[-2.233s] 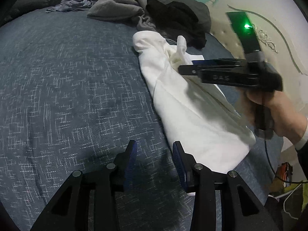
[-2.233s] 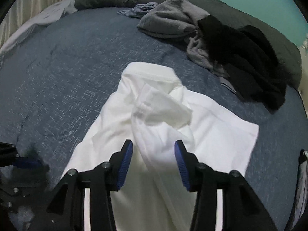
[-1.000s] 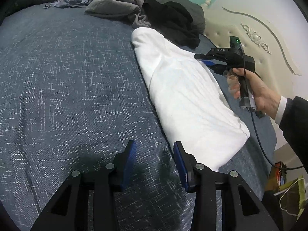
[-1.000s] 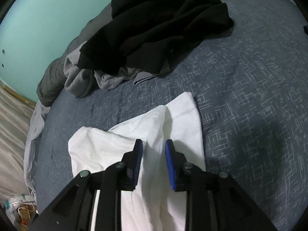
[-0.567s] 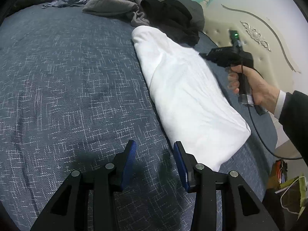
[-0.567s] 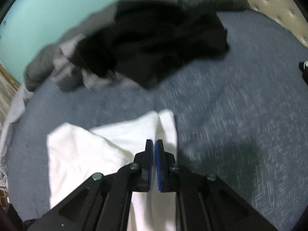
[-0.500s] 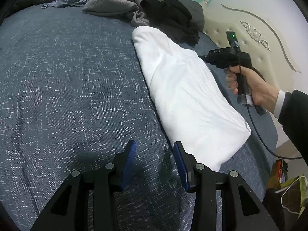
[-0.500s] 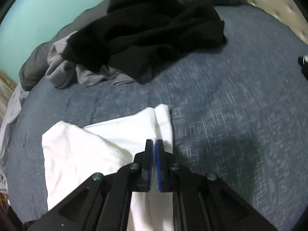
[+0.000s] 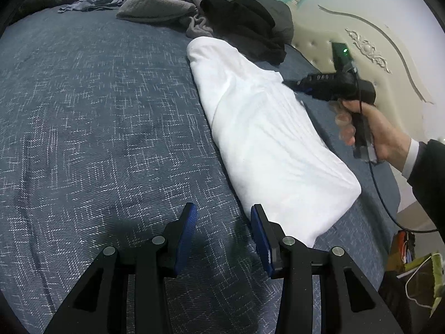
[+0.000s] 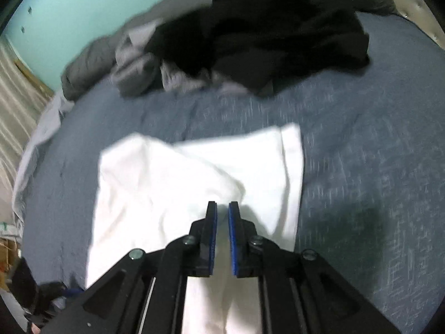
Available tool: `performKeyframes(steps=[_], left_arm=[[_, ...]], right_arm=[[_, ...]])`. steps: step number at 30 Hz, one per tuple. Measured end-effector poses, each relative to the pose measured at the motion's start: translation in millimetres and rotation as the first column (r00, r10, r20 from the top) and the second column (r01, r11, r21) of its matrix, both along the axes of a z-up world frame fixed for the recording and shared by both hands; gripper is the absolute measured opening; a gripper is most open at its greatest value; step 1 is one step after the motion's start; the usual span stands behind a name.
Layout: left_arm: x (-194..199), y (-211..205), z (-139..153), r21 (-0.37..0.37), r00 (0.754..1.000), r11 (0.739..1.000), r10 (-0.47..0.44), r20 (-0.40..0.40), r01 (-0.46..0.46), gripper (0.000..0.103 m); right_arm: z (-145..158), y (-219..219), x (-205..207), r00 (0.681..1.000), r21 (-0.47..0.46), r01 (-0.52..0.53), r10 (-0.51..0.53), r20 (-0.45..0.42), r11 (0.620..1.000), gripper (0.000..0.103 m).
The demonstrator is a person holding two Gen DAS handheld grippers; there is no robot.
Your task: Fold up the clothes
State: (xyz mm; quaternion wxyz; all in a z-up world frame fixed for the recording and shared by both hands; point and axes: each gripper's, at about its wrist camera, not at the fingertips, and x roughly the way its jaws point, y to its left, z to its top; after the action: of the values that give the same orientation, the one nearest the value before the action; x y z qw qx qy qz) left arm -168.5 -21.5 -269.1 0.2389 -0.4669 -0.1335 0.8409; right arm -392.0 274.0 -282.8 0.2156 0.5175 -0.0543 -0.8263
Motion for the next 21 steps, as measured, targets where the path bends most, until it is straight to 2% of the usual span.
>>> performKeyframes(steps=[2, 5, 6, 7, 8, 11, 12, 13, 14, 16, 18, 21], left_arm=[[0.1, -0.3, 0.2, 0.0, 1.0, 1.0, 0.0, 0.0, 0.0, 0.044], [-0.3, -1.8, 0.4, 0.004, 1.0, 1.0, 0.005, 0.0, -0.005, 0.044], [-0.6, -1.9, 0.4, 0.005, 1.0, 1.0, 0.005, 0.0, -0.005, 0.044], [-0.7, -1.8, 0.3, 0.005, 1.0, 1.0, 0.005, 0.0, -0.005, 0.044], [-0.9, -1.8, 0.2, 0.005, 1.0, 1.0, 0.005, 0.0, -0.005, 0.044], [-0.2, -1.5, -0.2, 0.003, 1.0, 1.0, 0.004, 0.002, -0.004, 0.044], [0.3, -1.4, -0.3, 0.002, 1.0, 1.0, 0.003, 0.002, -0.003, 0.044], [-2.3, 0.3, -0.3, 0.001, 1.0, 1.0, 0.004, 0.002, -0.004, 0.044], [-4.8, 1.7, -0.2, 0.001, 1.0, 1.0, 0.005, 0.001, -0.005, 0.044], [-6.8, 2.6, -1.0, 0.001, 1.0, 1.0, 0.005, 0.002, -0.005, 0.044], [-8.4, 3.8, -2.1, 0.0, 1.0, 1.0, 0.003, 0.005, -0.003, 0.044], [-9.4, 4.6, -2.7, 0.001, 1.0, 1.0, 0.003, 0.007, -0.003, 0.044]], right_arm=[[-6.3, 10.2, -2.5, 0.998, 0.004, 0.064, -0.064, 0.025, 0.998, 0.008], [-2.1, 27.0, -2.9, 0.99, -0.084, 0.14, -0.139, 0.024, 0.987, 0.01], [-1.4, 26.0, -2.9, 0.991, -0.101, 0.135, -0.133, 0.027, 0.986, 0.022], [-0.8, 25.0, -2.9, 0.991, -0.117, 0.131, -0.128, 0.031, 0.985, 0.042], [-0.1, 23.9, -2.9, 0.992, -0.133, 0.126, -0.122, 0.034, 0.983, 0.048], [1.3, 18.8, -2.3, 0.994, -0.161, 0.105, -0.1, 0.038, 0.981, 0.048], [1.4, 14.0, -0.2, 0.996, -0.143, 0.083, -0.08, 0.029, 0.986, 0.045], [2.4, 11.0, 3.6, 0.998, -0.137, 0.064, -0.062, 0.017, 0.989, 0.035], [3.1, 7.7, 6.4, 0.999, -0.128, 0.05, -0.05, 0.006, 0.99, 0.03], [3.8, 0.7, 8.4, 0.999, -0.108, 0.029, -0.031, -0.011, 0.994, 0.009], [5.2, 2.1, 8.5, 0.999, -0.115, 0.032, -0.034, -0.011, 0.993, 0.003], [7.3, 4.2, 8.6, 0.999, -0.125, 0.036, -0.038, -0.012, 0.991, 0.002]])
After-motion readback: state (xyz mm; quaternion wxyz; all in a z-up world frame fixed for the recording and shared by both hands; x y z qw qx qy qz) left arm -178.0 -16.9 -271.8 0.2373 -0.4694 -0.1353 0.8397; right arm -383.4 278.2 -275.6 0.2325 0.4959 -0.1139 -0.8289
